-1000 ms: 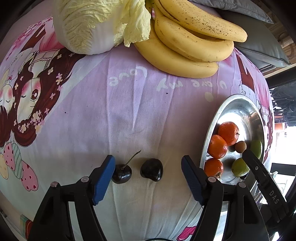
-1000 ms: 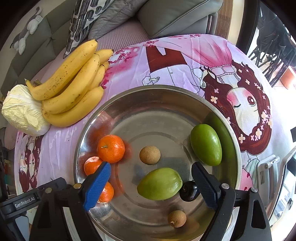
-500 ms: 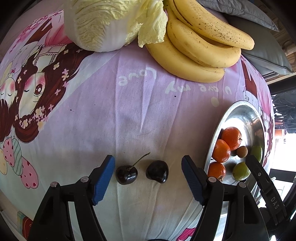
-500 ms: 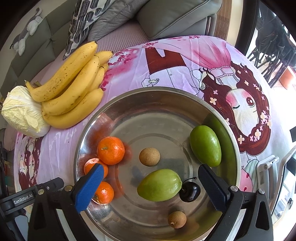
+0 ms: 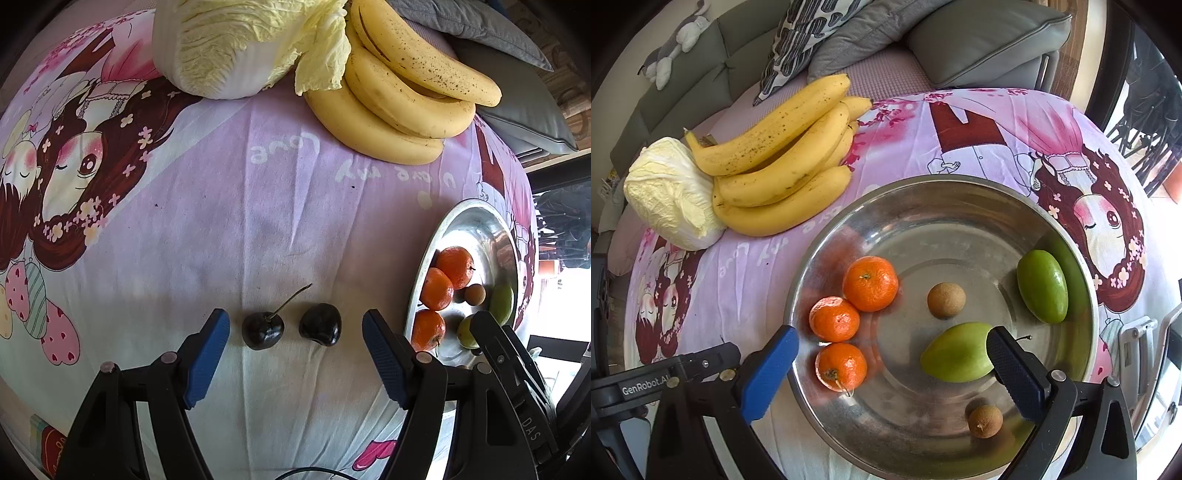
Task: Organize fruits
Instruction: 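Withdraw both open grippers from the bowl toward the two dark cherries, then position both open grippers around the two dark cherries on the cover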
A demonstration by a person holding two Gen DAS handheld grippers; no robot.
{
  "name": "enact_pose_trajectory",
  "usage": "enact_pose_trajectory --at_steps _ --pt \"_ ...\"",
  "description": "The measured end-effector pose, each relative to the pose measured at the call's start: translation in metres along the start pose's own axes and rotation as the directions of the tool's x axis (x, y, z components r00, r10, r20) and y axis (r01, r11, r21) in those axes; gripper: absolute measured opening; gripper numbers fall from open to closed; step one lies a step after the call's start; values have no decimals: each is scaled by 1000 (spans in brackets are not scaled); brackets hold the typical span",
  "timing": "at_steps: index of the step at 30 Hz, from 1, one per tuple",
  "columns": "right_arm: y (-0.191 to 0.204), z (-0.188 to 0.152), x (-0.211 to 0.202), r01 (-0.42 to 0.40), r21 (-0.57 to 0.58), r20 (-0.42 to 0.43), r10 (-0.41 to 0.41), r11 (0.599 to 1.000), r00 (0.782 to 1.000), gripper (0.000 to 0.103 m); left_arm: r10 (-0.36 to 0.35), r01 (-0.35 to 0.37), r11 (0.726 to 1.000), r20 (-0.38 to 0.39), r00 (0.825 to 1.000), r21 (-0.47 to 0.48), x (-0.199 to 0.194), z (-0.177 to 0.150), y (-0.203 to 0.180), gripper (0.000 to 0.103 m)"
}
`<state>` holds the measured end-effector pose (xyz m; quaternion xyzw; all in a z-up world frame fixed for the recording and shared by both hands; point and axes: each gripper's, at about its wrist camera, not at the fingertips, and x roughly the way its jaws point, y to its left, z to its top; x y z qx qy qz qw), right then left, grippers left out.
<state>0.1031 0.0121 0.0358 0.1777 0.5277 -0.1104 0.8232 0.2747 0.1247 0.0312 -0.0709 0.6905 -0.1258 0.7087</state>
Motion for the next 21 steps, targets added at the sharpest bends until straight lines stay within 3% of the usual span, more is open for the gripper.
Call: enact_pose_trajectory --at_steps 21 --pt "71 -13 -5 -66 -145 -67 57 987 996 103 21 -20 998 16 1000 -58 -28 -20 65 75"
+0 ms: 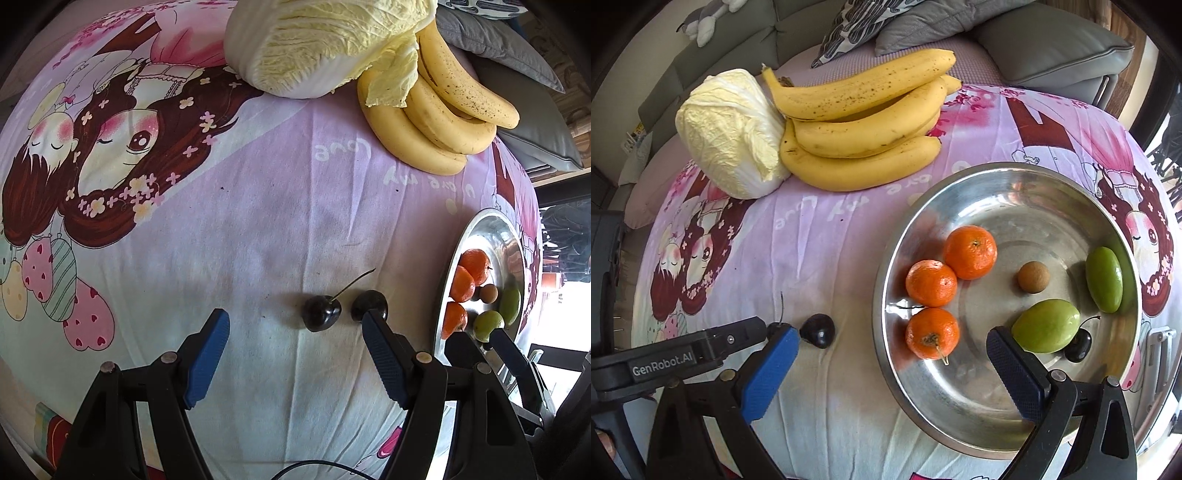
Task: Organize fruits
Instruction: 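Position both open grippers around the two dark cherries on the cover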
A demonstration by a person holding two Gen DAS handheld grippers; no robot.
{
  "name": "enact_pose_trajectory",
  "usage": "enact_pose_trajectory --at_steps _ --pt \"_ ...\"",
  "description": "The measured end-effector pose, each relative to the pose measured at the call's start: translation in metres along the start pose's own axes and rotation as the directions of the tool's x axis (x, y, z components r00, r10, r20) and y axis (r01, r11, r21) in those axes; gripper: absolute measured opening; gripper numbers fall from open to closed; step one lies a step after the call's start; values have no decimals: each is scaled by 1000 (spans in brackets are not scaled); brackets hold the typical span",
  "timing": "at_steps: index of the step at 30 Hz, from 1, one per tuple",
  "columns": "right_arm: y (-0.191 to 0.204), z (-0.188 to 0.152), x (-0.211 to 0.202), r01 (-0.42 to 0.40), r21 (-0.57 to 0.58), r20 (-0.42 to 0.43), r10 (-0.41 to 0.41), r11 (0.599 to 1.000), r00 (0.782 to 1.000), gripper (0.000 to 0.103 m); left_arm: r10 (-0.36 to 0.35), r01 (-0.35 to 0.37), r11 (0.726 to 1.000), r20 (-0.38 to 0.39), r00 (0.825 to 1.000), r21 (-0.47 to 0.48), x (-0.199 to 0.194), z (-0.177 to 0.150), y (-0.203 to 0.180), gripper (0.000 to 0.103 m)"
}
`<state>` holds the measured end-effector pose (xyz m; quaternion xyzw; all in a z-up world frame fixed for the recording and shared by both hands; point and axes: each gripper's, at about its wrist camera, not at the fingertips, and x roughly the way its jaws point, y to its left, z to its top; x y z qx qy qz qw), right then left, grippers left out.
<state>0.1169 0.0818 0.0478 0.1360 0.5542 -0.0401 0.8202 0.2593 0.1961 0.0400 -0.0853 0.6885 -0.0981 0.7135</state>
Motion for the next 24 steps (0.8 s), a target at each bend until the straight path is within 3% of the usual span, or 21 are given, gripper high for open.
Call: enact_pose_trajectory --at_steps 12,24 --pt "45 -2 6 -26 -124 34 30 992 999 103 -12 17 996 53 999 -92 -29 -5 64 75" --pt "66 -2 21 -68 -174 8 71 982 997 103 -41 46 990 40 998 -130 -31 -9 86 75"
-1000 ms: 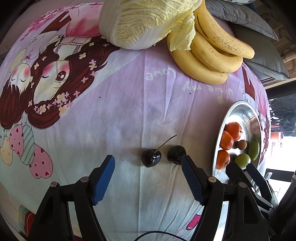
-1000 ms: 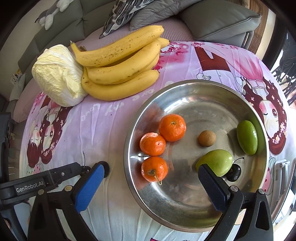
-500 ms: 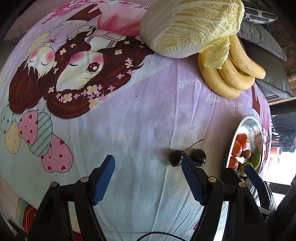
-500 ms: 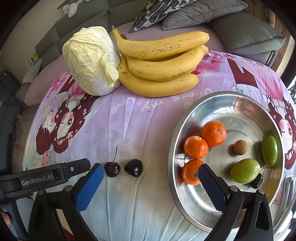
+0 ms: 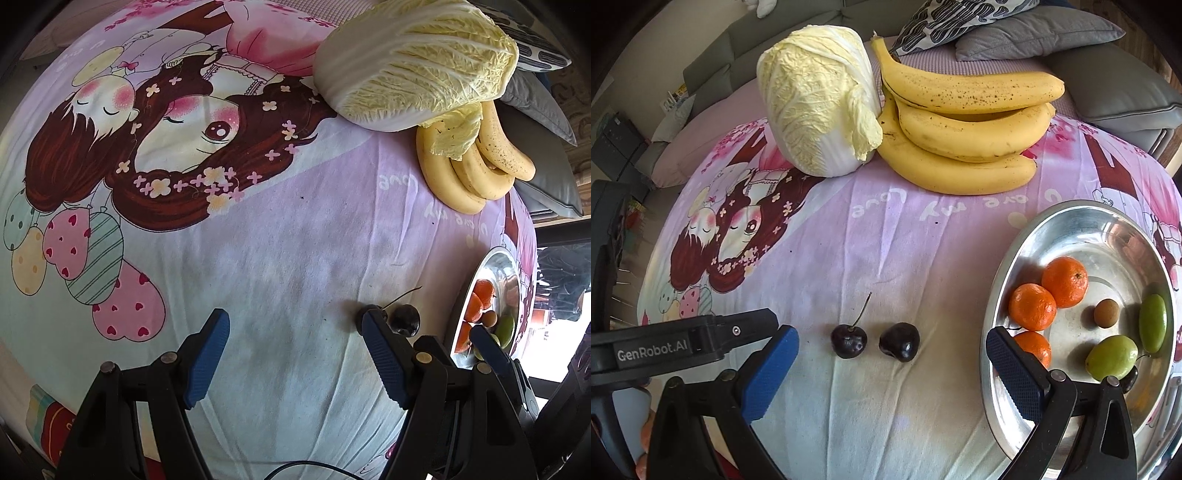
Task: Organize fruits
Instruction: 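Position both open grippers around the two dark cherries on the cover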
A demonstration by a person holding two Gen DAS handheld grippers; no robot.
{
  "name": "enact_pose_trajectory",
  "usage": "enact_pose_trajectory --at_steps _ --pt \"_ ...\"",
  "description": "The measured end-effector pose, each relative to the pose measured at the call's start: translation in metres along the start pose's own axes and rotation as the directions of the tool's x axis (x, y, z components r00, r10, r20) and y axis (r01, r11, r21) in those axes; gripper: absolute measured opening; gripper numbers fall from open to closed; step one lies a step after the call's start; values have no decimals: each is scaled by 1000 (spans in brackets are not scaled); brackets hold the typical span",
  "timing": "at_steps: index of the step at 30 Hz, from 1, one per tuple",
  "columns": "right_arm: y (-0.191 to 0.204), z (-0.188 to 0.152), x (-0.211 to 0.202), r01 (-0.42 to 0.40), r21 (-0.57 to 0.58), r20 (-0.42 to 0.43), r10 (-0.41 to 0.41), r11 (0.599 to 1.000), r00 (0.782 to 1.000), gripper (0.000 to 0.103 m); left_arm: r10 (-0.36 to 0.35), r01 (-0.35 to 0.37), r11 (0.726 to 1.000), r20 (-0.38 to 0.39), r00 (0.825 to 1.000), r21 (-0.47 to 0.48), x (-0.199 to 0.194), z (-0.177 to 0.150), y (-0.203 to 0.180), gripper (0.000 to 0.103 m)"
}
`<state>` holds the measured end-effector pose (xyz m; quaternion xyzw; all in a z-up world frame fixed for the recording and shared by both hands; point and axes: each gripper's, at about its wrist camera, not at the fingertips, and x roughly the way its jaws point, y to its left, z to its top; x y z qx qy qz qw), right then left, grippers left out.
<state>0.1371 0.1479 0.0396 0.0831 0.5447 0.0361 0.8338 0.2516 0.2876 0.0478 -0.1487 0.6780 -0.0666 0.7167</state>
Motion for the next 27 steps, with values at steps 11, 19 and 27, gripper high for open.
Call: enact_pose_trajectory --at_steps 11,19,27 --pt "-7 0 10 -8 27 -1 8 1000 1000 97 -3 2 1000 -34 999 -31 14 0 -3 75" --pt "-8 -1 14 -31 39 -9 32 999 999 77 -1 0 1000 -27 1000 -30 16 1 -2 75" --pt "-6 -4 21 -46 33 -45 48 998 998 51 19 -19 1000 -20 1000 2 31 -2 -23 75"
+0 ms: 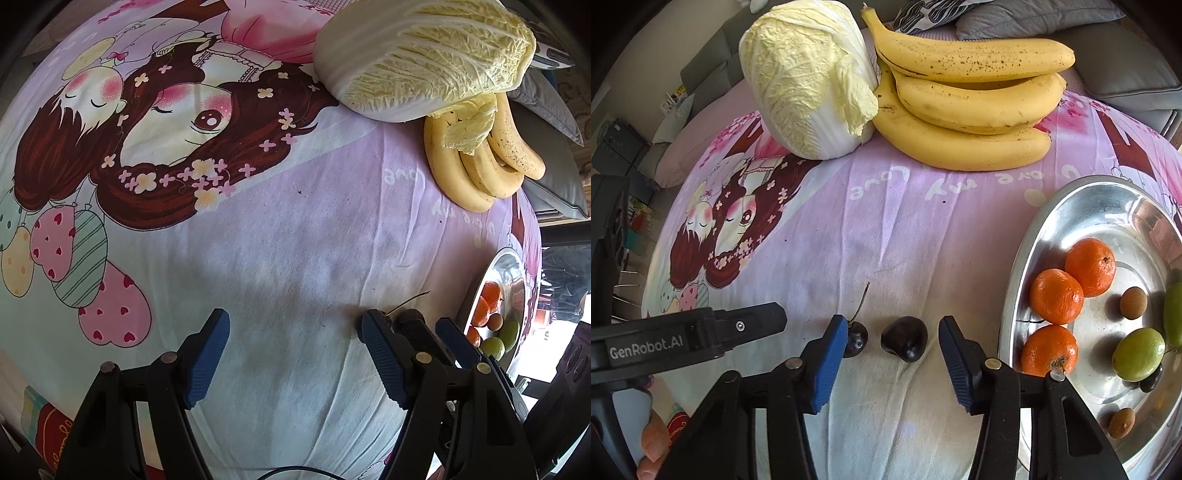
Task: Organize fruits
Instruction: 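Position both open grippers around the two dark cherries on the cover, then close the left gripper on one dark cherry while the right gripper closes on the other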
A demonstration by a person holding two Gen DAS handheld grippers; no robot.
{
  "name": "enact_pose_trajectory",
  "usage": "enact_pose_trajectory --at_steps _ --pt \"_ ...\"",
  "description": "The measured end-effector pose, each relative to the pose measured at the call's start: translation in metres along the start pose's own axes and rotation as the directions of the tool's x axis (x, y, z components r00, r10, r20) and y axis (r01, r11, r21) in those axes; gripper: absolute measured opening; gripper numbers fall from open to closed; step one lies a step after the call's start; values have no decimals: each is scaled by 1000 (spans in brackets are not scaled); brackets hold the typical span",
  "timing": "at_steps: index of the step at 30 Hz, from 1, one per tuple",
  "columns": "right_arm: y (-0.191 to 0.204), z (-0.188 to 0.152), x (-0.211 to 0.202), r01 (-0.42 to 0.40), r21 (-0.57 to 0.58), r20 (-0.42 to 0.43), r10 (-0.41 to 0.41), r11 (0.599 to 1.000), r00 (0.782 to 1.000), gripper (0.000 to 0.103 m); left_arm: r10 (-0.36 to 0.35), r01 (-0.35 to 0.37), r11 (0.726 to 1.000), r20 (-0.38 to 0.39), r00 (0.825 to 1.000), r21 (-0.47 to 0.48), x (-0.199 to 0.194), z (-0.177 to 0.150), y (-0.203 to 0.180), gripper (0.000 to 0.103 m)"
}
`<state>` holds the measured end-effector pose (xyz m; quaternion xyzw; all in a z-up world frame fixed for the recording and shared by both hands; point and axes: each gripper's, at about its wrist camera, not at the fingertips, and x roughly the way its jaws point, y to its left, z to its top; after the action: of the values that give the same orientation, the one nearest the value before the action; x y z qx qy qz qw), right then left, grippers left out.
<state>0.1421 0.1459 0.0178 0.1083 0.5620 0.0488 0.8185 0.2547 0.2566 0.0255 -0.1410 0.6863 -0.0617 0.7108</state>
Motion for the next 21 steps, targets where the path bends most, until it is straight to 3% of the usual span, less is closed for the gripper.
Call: enact_pose_trajectory --at_steps 9,15,17,21 --pt "-1 0 13 12 3 -36 -12 1000 999 47 -10 10 1000 0 1000 26 5 -2 -9 74" --pt "-4 0 18 24 11 -46 -23 1000 999 39 -3 3 999 9 1000 35 8 -1 -15 73" --pt "-4 0 18 23 11 -47 -22 1000 999 36 -8 8 999 8 1000 38 10 0 -17 68" --pt "-5 -1 18 15 17 -49 -14 1000 999 32 -15 15 999 2 1000 46 15 0 -24 66"
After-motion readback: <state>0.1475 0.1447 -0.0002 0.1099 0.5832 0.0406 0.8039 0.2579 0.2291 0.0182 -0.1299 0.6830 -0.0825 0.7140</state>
